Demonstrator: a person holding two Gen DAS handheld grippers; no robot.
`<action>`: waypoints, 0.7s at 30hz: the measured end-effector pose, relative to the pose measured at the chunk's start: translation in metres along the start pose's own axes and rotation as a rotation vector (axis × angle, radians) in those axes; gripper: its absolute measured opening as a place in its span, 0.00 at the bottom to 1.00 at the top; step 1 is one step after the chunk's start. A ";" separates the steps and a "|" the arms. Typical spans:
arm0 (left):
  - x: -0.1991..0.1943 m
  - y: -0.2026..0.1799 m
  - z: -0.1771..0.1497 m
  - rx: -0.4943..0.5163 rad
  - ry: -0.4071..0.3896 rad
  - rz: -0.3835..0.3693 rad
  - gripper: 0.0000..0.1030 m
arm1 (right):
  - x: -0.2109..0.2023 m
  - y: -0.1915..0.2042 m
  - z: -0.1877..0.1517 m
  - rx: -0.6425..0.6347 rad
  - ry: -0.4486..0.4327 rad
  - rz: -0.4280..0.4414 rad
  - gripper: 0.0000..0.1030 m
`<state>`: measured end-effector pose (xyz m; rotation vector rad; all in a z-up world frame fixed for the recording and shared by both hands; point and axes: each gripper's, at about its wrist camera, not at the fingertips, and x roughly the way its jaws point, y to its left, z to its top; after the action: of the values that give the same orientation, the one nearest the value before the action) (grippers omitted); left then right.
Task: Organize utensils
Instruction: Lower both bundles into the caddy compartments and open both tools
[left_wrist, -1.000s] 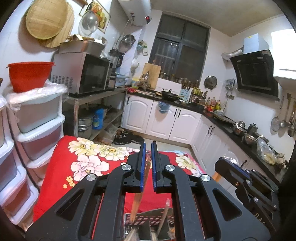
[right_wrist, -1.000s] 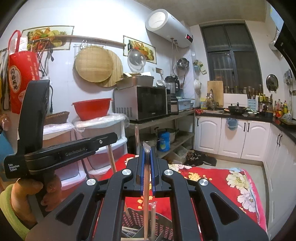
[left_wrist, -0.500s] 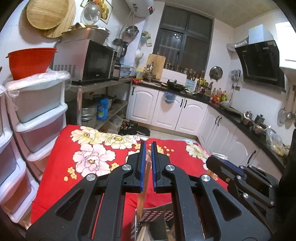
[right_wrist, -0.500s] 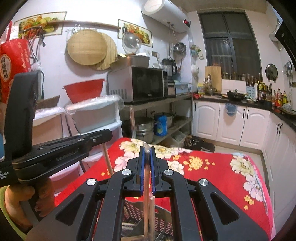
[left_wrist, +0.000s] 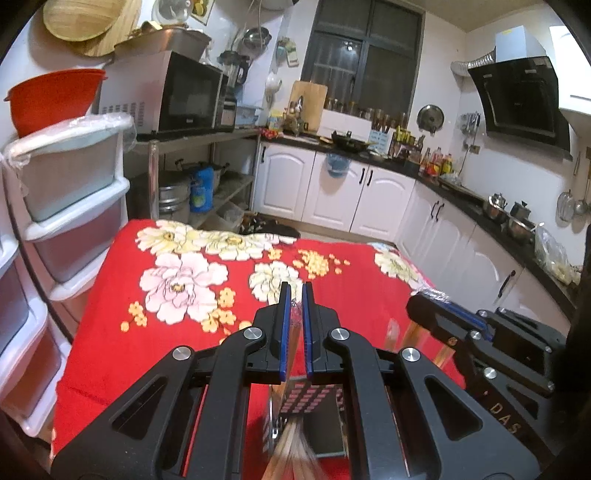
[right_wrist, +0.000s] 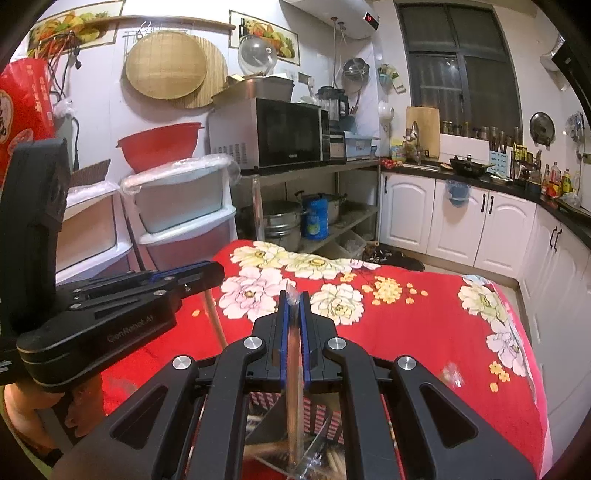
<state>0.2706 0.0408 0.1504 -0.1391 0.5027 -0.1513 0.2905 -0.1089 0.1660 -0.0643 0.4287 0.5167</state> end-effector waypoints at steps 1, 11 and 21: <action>0.000 0.000 -0.002 0.003 0.006 0.001 0.02 | -0.001 0.001 -0.002 -0.001 0.006 -0.002 0.06; -0.012 -0.004 -0.009 0.033 0.045 0.018 0.02 | -0.016 0.001 -0.019 -0.013 0.053 -0.039 0.06; -0.024 -0.006 -0.017 0.038 0.073 0.021 0.08 | -0.028 -0.001 -0.029 -0.012 0.070 -0.062 0.06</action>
<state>0.2408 0.0372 0.1481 -0.0911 0.5737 -0.1457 0.2583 -0.1277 0.1505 -0.1069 0.4910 0.4568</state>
